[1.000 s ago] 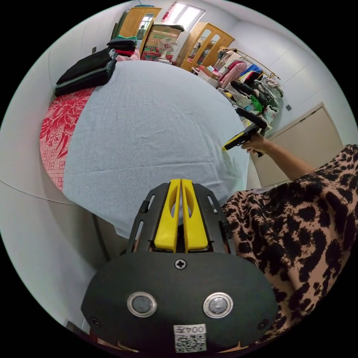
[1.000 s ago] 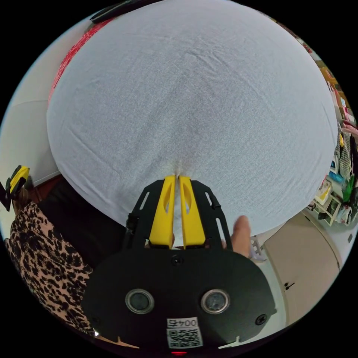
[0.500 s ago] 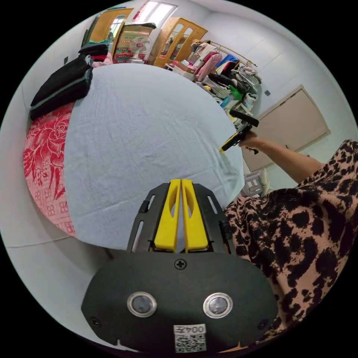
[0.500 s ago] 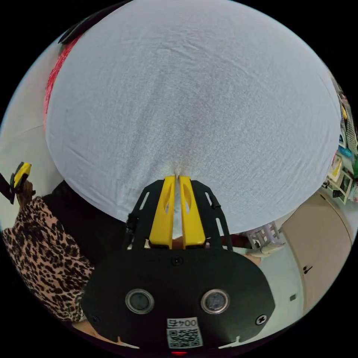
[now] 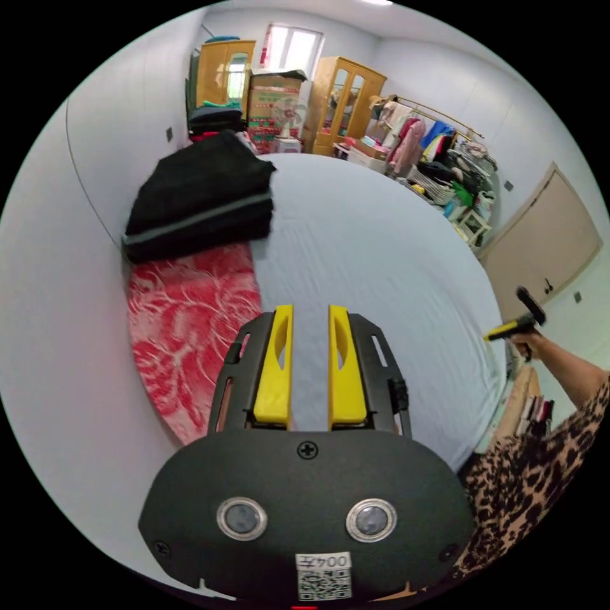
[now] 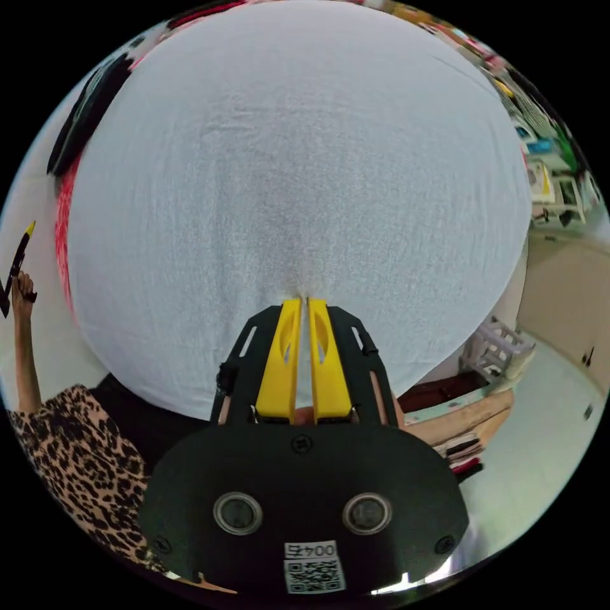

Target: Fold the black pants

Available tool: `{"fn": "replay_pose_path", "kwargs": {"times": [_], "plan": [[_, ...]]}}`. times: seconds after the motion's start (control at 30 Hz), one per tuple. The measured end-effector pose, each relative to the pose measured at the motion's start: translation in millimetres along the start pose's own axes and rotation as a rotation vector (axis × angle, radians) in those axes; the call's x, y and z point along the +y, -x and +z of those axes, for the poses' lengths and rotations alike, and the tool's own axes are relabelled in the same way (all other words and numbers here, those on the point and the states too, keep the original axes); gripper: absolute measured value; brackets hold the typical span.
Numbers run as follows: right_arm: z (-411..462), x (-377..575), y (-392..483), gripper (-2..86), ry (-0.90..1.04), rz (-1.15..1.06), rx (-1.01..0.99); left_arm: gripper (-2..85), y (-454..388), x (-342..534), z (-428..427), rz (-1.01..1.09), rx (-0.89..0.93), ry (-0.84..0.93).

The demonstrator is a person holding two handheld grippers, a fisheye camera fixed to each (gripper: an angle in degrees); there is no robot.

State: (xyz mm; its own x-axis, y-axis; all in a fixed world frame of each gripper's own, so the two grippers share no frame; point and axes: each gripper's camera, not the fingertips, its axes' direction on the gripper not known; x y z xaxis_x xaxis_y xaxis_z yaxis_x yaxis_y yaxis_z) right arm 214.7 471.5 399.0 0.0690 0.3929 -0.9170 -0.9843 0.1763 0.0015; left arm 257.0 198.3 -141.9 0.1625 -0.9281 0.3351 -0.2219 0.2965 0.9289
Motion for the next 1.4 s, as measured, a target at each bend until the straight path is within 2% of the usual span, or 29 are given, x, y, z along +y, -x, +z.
{"fn": "replay_pose_path", "kwargs": {"times": [0.07,0.2,0.3,0.47,0.6,0.77,0.97,1.07,1.17,1.27,1.33,1.4], "plan": [[-0.9,11.0,-3.9,7.2,-0.013,0.063,-0.067,9.0,32.4,-28.4,0.9,-0.04,-0.061,-0.029],[-9.9,53.3,22.7,11.1,-0.167,0.042,-0.222,11.2,100.8,-88.7,2.3,-0.128,-0.193,-0.064],[4.8,75.7,49.9,17.3,-0.164,0.059,-0.275,12.0,137.1,-119.3,9.0,-0.172,-0.285,-0.057],[12.7,105.5,80.2,16.5,-0.248,0.145,-0.168,13.1,174.5,-148.9,29.7,-0.217,-0.355,-0.005],[19.4,120.5,106.9,12.1,-0.276,0.173,0.043,12.8,192.1,-166.5,44.0,-0.243,-0.316,0.017],[21.9,139.0,109.9,10.9,-0.307,0.225,0.021,4.8,186.3,-190.2,38.1,-0.13,-0.291,0.046],[26.4,164.1,106.6,8.0,-0.352,0.263,-0.002,2.0,130.5,-207.4,-28.4,0.058,-0.111,-0.164],[29.4,178.3,96.9,5.9,-0.379,0.327,-0.045,1.6,63.5,-212.0,-68.0,0.227,-0.034,-0.266],[33.8,195.3,80.5,6.5,-0.414,0.387,-0.175,1.4,-23.9,-198.7,-93.7,0.436,0.145,-0.321],[38.9,214.9,63.4,11.1,-0.465,0.418,-0.393,1.7,-118.9,-164.1,-86.8,0.648,0.36,-0.263],[37.1,229.1,57.3,12.4,-0.512,0.433,-0.489,1.9,-174.3,-132.3,-58.2,0.671,0.611,-0.102],[26.5,247.0,55.4,13.9,-0.587,0.417,-0.558,1.8,-198.0,-103.2,-37.5,0.634,0.776,-0.011]]}}
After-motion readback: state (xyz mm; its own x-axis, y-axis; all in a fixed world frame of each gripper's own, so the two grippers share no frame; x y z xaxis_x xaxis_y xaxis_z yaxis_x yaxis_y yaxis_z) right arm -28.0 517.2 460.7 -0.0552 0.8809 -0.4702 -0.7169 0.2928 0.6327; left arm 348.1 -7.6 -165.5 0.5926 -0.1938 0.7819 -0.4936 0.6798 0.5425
